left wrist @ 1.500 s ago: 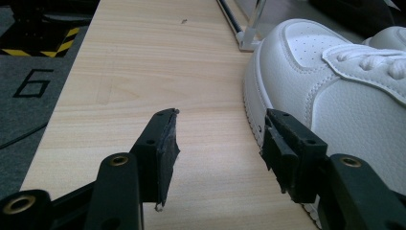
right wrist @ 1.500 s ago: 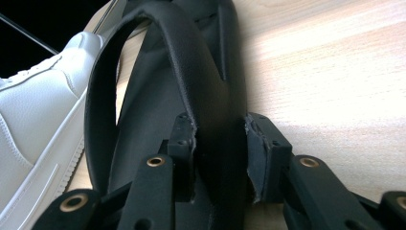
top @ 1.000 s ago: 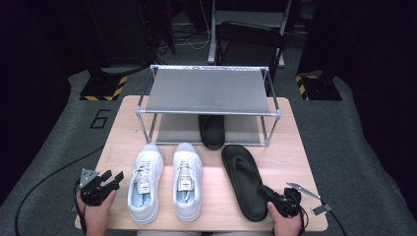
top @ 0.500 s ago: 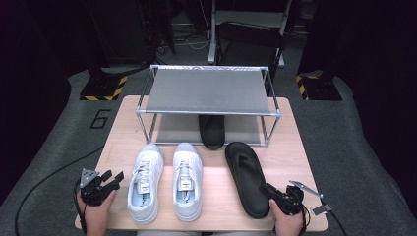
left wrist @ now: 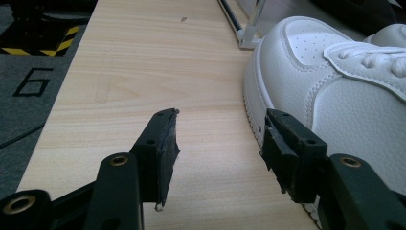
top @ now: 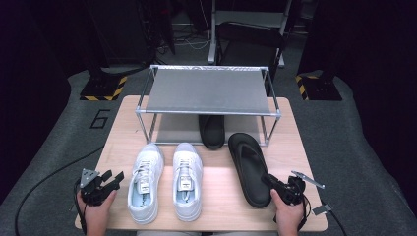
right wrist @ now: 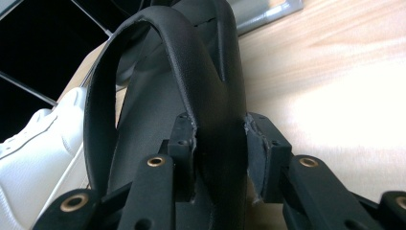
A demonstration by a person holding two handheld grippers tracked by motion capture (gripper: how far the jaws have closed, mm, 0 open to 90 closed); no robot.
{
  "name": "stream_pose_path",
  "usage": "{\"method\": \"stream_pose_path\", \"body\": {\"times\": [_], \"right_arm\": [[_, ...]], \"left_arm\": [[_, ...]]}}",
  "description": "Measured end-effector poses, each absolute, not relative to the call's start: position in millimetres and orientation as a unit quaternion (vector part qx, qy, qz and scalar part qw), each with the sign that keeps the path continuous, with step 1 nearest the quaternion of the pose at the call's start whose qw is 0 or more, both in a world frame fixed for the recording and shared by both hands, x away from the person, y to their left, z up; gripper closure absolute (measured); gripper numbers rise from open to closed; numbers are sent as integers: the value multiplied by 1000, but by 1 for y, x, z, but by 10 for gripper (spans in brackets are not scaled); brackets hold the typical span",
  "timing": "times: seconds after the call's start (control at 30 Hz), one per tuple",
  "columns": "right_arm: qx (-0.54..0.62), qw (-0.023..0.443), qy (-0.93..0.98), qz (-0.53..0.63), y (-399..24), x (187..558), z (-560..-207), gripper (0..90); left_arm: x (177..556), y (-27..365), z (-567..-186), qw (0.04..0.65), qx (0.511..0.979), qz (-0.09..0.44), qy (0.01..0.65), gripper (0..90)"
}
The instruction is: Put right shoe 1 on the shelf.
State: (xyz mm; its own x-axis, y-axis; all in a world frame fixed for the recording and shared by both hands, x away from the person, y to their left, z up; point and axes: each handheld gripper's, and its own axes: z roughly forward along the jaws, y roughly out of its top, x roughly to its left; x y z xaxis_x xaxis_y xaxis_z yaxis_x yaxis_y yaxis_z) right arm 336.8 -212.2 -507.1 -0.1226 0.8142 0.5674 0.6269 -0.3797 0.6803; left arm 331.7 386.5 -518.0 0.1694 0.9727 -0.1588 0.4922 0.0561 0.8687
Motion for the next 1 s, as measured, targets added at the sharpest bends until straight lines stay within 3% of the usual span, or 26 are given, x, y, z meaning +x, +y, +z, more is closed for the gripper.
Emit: {"method": "stream_pose_path", "body": {"times": [1.0], "right_arm": [[670,127,539,494,-189,403,-495,656]], "left_arm": [[331,388,-518,436,626,274,585,454]]}}
